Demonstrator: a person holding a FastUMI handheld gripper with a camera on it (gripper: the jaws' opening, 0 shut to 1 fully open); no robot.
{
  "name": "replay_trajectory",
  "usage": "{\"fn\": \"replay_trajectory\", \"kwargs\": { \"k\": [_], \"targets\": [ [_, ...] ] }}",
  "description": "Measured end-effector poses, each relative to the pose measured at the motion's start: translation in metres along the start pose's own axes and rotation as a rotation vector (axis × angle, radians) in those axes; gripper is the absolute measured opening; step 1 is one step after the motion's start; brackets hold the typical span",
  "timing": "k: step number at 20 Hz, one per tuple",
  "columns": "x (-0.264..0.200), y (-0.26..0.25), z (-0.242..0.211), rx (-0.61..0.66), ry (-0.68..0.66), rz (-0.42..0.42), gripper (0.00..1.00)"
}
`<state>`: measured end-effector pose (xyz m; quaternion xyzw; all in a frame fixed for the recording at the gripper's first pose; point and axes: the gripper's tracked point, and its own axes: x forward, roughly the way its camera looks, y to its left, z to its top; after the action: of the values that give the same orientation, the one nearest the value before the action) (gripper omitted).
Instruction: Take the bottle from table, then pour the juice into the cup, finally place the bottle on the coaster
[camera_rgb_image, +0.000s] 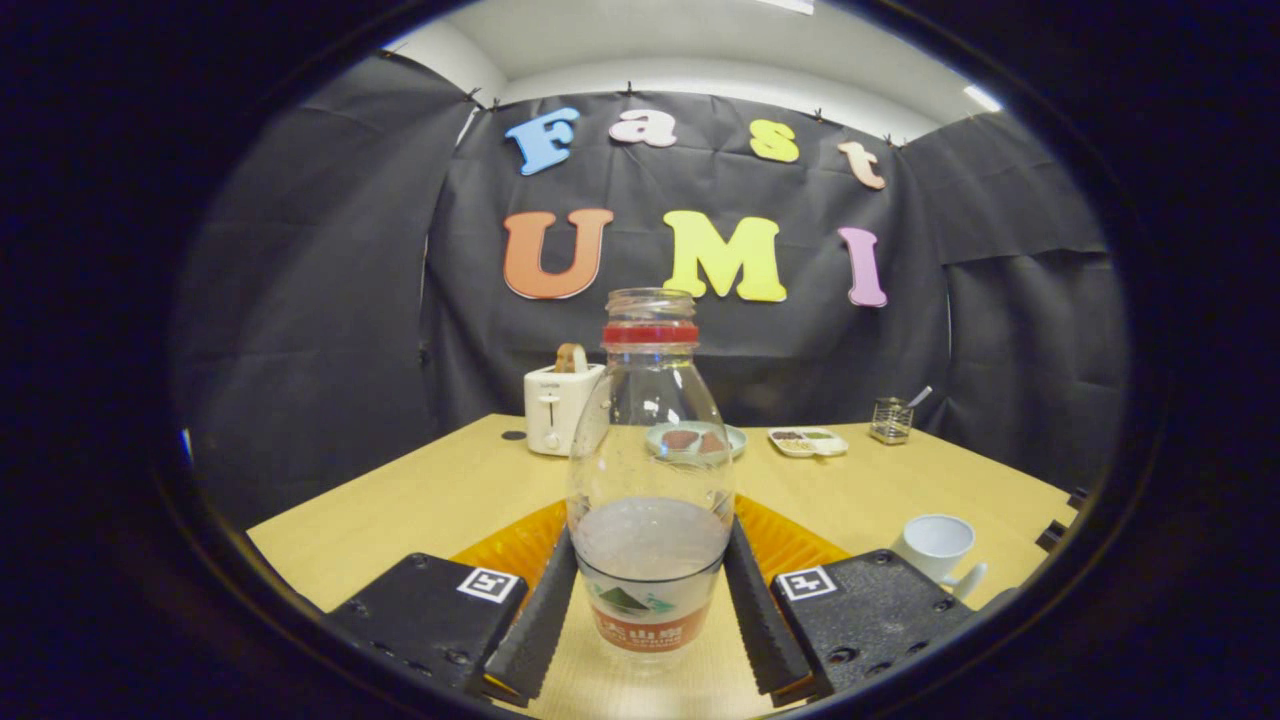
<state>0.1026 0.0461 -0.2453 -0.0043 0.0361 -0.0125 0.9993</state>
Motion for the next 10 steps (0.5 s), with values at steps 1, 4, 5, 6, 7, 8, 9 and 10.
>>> {"fn": "replay_trajectory", "kwargs": {
  "k": [1,4,5,6,7,8,9,10],
  "targets": [
    [-0.003,0.004,0.007,0.014,-0.007,0.006,0.79],
    [-0.010,0.007,0.024,0.089,-0.022,0.007,0.79],
    [-0.011,0.004,0.029,0.108,-0.025,0.000,0.79],
    [-0.012,0.002,0.034,0.133,-0.028,-0.001,0.79],
    [-0.013,0.000,0.036,0.168,-0.031,0.002,0.79],
    [-0.013,-0.003,0.038,0.200,-0.033,0.002,0.79],
    [-0.012,-0.008,0.036,0.230,-0.026,-0.003,0.79],
    [-0.012,-0.012,0.036,0.257,-0.026,-0.003,0.79]
  ]
}}
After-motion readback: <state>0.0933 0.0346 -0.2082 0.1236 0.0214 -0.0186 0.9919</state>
